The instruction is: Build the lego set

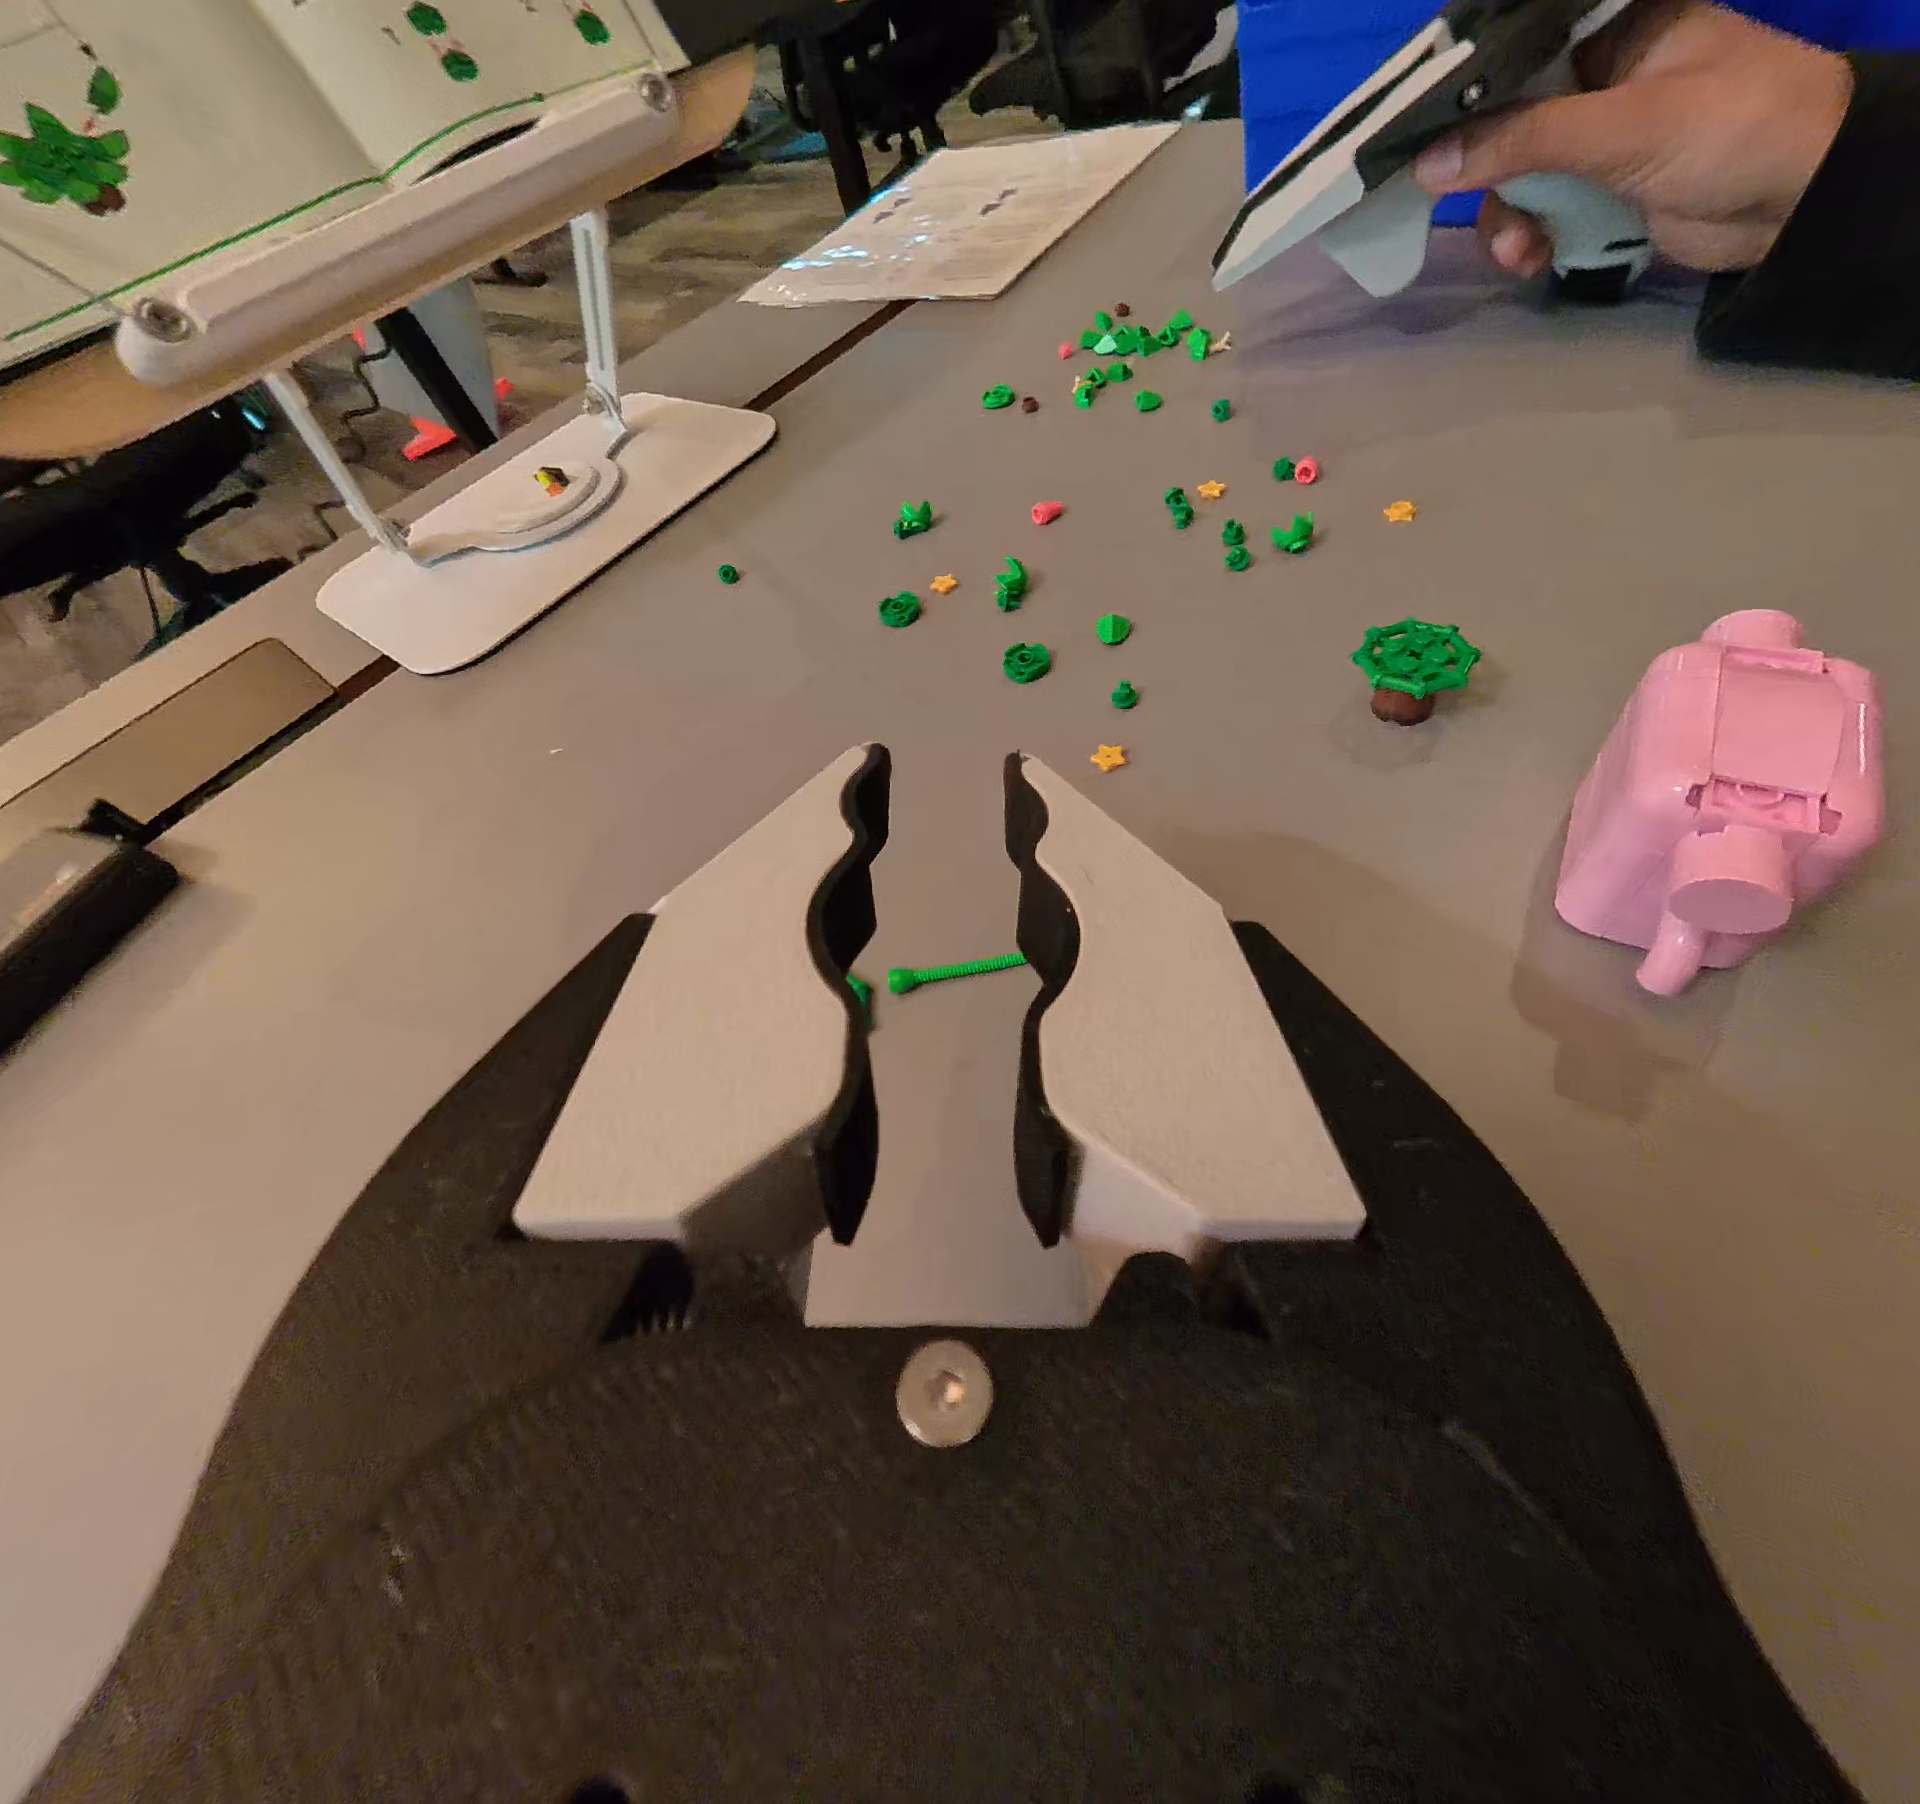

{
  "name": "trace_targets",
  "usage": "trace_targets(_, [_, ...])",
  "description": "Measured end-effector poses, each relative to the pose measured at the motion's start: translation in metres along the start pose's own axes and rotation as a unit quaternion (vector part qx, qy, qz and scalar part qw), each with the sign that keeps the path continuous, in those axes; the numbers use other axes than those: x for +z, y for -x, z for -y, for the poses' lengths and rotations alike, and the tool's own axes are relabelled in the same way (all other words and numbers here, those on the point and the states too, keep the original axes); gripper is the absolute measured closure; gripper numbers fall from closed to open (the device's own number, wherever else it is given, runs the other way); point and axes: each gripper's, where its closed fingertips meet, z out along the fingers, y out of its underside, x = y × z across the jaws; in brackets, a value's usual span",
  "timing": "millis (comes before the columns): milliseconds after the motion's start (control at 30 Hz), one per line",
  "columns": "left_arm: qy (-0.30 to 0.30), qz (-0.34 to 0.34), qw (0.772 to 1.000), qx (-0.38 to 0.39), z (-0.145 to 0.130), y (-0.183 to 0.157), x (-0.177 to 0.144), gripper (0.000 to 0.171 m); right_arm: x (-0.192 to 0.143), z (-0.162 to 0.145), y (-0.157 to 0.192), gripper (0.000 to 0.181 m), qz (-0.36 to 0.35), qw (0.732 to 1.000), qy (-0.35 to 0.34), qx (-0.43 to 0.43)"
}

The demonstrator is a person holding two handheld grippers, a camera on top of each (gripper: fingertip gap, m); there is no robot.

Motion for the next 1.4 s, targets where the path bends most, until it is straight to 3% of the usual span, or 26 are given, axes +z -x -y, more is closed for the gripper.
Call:
trace_targets(167, [-0.028, -0.009, 0.998, -0.047, 0.006, 0.008, -0.006, 0.150, 0.012, 0.004, -0.008, 0.164, -0.005, 1.000, 0.007, -0.005])
trace_targets(333, [-0.050, -0.007, 0.997, -0.065, 0.015, 0.009, -0.003, 0.144, 0.014, 0.021, -0.006, 0.166, 0.007, 0.999, -0.034, -0.019])
trace_targets(500, [-0.052, -0.048, 0.993, -0.093, 0.030, -0.011, 0.025, 0.127, 0.023, 0.029, -0.005, 0.163, 0.030, 0.999, -0.042, -0.012])
trace_targets(667, [-0.011, -0.035, 0.998, -0.050, 0.031, -0.003, 0.056, 0.118, 0.031, 0.025, 0.000, 0.157, 0.044, 0.999, -0.018, -0.023])
trace_targets(700, [-0.004, -0.042, 0.998, -0.045, 0.030, -0.002, 0.059, 0.122, 0.032, 0.024, 0.001, 0.155, 0.043, 0.999, -0.015, -0.028])
trace_targets(833, [-0.006, -0.053, 0.998, -0.016, 0.022, 0.014, 0.054, 0.171, 0.030, 0.025, 0.003, 0.154, 0.031, 0.998, -0.023, -0.049])
trace_targets(967, [-0.049, -0.059, 0.994, -0.084, 0.015, 0.027, 0.030, 0.171, 0.029, 0.025, 0.006, 0.154, 0.031, 0.998, -0.026, -0.054])
trace_targets(1100, [-0.099, -0.103, 0.974, -0.174, 0.029, 0.032, 0.021, 0.171, 0.030, 0.024, 0.007, 0.153, 0.034, 0.998, -0.019, -0.053])
trace_targets(1400, [-0.094, -0.108, 0.973, -0.179, 0.031, 0.030, 0.020, 0.171, 0.030, 0.024, 0.002, 0.153, 0.031, 0.999, -0.020, -0.031])
